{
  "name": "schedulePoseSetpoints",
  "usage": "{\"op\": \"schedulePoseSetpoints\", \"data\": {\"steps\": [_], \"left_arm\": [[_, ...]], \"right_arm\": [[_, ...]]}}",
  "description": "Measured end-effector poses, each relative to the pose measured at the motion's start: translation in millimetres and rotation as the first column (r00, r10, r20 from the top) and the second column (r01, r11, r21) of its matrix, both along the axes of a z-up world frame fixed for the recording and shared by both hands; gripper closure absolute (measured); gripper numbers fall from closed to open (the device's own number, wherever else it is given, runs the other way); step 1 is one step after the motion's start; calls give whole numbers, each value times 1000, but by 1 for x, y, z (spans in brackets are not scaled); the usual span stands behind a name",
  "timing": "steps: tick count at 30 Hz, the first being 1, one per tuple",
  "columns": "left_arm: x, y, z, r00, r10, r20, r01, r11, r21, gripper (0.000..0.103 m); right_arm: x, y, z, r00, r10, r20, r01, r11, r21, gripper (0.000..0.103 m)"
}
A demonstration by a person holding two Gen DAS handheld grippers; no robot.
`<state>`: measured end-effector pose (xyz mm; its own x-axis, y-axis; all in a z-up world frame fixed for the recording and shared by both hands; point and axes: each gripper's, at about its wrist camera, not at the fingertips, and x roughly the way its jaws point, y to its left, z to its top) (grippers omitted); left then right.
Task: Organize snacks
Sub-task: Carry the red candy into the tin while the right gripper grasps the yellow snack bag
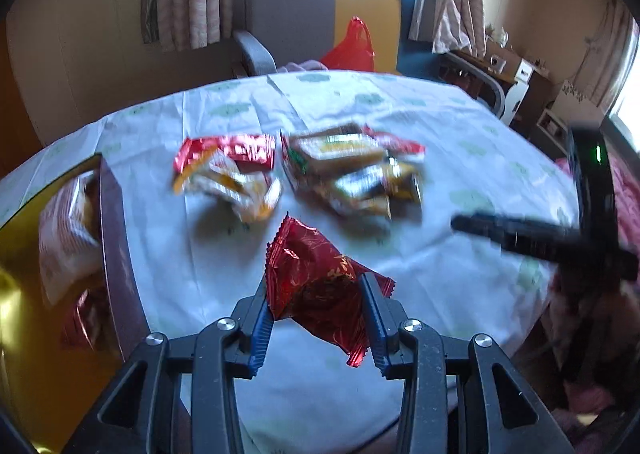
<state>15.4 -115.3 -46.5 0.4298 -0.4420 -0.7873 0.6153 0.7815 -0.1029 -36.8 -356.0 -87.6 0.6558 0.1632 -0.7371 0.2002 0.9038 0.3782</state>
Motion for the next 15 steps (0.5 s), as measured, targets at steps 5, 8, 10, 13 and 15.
{"op": "schedulePoseSetpoints", "data": {"steps": [5,8,10,13,15], "left_arm": [[-16,3,-18,1000,0,-29,1,1000,20,62],[-18,4,-24,999,-1,-39,2,1000,25,62],[-16,5,-28,999,6,-53,-5,1000,23,62],[-14,8,-34,997,16,-78,-14,1000,22,62],[-13,9,-37,995,21,-93,-19,1000,24,62]], "right_arm": [[18,5,8,1000,21,6,-21,999,37,55],[31,9,17,999,41,14,-40,999,-12,55],[38,14,24,998,60,17,-59,996,-67,55],[52,29,36,978,206,33,-198,967,-159,54],[63,43,41,944,330,27,-314,917,-245,52]]}}
